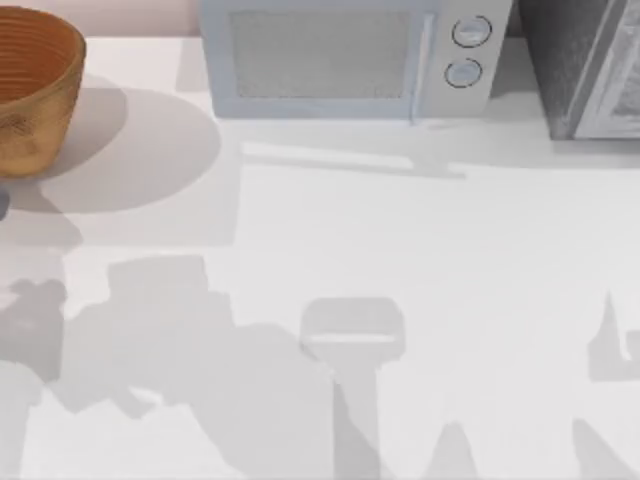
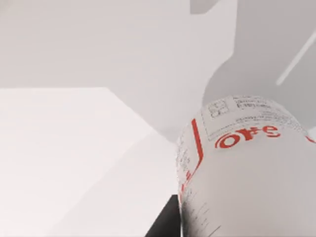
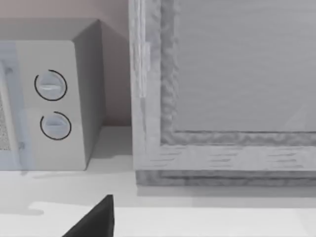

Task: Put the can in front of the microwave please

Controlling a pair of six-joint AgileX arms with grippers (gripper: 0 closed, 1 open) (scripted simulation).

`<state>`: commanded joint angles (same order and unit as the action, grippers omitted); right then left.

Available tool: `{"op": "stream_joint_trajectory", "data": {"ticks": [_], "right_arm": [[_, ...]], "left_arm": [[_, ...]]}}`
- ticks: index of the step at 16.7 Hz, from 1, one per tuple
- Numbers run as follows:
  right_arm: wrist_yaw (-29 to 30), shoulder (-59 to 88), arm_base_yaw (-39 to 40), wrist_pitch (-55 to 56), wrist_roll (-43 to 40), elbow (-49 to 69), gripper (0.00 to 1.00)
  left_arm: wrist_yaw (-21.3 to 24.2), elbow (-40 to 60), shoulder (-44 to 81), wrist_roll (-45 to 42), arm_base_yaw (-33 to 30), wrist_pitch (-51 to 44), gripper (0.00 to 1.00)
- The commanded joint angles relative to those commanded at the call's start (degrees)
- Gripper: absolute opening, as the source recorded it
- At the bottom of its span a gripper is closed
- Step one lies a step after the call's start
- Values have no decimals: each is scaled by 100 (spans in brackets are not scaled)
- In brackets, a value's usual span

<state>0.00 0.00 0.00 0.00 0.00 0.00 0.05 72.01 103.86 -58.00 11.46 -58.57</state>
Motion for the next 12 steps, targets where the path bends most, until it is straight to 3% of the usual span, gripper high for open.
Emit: {"op": "stream_joint_trajectory", "data": {"ticks": [8,12], "right_arm": [[0,0,0,0,0,0,100],[0,0,0,0,0,0,100]], "left_arm": [[-2,256,-116,9,-5,-343,0],[16,840,164,625,-382,-599,0]]}}
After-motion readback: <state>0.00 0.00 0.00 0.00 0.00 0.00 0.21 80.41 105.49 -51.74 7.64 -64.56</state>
